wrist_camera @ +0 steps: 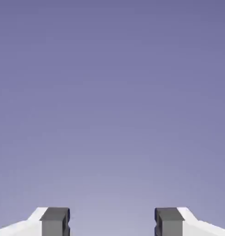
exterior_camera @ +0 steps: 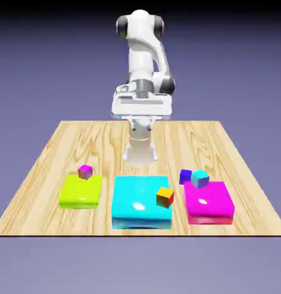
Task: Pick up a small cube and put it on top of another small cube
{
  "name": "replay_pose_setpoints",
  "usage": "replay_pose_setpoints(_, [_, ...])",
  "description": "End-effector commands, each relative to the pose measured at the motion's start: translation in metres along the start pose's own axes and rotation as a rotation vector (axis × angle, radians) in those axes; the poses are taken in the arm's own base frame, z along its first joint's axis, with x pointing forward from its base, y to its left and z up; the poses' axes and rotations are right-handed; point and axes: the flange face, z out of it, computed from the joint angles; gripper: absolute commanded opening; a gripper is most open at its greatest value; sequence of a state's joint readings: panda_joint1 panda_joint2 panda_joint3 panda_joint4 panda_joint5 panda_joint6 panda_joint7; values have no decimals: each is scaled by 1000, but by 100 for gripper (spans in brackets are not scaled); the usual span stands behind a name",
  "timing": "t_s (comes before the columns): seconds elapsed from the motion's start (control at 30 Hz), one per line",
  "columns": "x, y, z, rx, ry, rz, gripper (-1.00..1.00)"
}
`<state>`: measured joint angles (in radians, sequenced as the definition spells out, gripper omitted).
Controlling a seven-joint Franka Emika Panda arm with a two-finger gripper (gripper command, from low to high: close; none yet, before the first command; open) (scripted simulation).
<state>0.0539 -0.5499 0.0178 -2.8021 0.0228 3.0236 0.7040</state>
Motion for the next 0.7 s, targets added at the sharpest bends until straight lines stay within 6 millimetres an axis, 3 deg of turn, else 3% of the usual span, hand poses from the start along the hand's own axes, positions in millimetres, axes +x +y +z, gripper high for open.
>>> replay_pose_setpoints(0.0, [-6,-2,4,2,-28,-41,0])
replay_pose_setpoints(0.3, [-64,-22,42,49,-274,-422,0])
replay_pose_setpoints(0.67, [-150,-37,75,171,-557,-912,0])
